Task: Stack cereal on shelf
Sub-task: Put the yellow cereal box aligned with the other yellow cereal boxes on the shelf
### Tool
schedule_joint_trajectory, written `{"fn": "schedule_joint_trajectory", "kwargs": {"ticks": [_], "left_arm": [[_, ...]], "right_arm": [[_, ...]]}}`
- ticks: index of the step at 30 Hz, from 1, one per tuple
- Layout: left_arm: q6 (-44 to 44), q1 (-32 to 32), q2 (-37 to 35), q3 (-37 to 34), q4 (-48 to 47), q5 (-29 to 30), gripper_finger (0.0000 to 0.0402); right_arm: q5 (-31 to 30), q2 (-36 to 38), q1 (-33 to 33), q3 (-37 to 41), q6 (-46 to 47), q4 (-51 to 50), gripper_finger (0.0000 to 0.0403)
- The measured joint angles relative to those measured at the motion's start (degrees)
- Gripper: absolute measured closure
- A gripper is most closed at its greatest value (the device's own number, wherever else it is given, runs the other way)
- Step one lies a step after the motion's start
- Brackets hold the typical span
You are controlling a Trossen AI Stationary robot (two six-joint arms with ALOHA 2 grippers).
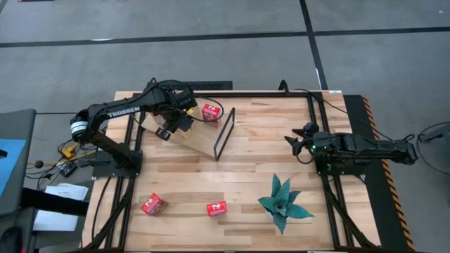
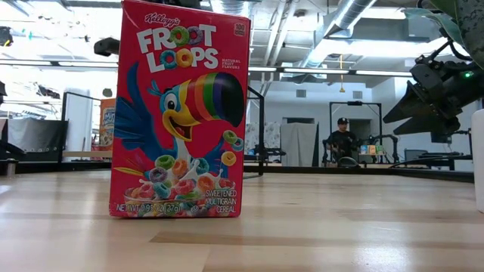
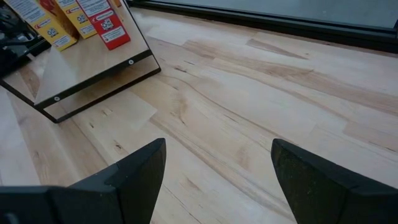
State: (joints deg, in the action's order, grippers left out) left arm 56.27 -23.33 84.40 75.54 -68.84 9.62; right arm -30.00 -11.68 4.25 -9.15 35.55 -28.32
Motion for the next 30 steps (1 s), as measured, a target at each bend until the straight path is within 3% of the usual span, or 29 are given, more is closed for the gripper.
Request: {"fn": "schedule_joint_trajectory", "kwargs": {"ticks": [30], "left_arm": [[0.63, 0.08, 0.11, -0.1, 1.12, 3.19, 0.0256]], "right_arm": [[0.0, 0.0, 0.0, 0.0, 0.0, 0.01, 0.0086]]}}
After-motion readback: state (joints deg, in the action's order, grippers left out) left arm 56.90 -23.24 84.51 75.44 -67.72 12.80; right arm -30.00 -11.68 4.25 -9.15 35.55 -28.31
